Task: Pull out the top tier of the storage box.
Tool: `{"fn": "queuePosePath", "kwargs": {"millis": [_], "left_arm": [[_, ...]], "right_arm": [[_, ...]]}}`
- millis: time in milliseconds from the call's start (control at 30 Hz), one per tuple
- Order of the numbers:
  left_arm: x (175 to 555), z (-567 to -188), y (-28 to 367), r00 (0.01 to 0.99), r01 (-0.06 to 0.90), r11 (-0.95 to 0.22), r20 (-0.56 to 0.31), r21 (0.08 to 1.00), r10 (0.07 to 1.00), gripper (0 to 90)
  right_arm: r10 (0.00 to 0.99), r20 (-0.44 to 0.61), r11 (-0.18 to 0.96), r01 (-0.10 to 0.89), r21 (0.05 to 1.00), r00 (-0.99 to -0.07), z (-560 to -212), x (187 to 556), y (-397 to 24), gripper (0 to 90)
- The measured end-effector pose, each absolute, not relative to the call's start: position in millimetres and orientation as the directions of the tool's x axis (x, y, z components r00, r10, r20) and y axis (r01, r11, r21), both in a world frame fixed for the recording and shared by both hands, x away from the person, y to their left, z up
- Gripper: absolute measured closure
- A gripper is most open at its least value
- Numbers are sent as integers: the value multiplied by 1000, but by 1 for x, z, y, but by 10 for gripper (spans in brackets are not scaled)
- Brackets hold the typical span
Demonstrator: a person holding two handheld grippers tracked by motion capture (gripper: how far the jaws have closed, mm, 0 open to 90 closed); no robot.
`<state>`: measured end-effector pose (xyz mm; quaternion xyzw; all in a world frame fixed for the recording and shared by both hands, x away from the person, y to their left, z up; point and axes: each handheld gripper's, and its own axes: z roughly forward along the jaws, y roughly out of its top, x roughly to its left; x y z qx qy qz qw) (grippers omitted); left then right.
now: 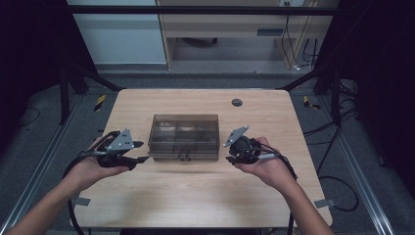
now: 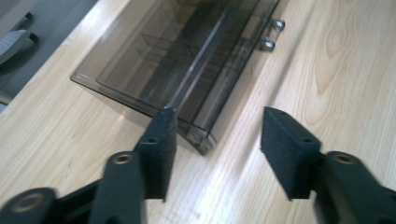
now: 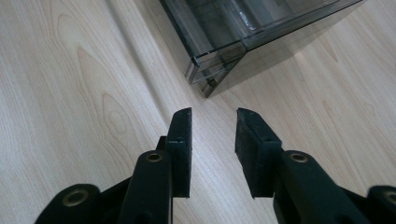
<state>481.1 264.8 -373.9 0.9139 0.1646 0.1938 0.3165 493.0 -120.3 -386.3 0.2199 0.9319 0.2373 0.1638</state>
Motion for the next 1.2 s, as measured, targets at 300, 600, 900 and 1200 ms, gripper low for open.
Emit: {"fn": "queuePosePath", "kwargs": {"millis": [300,600,900,1200], "left_arm": [[491,-392,265,877,210,-766,229,608,422,589],[501,-405,257,885,245,-798,208,551,416,615],[508,-406,257,895,243,-802,194,546,403,708],[510,-403,258,897,244,-806,191,539,399,801]], "right_arm": [[438,-195,813,294,502,-878,-389,503,-105,718],[411,-200,833,278,478,-890,-389,505,-96,710],[371,-213,862,250,440,-904,-391,511,-89,763],[337,-220,886,230,404,-915,-392,514,-82,825]]}}
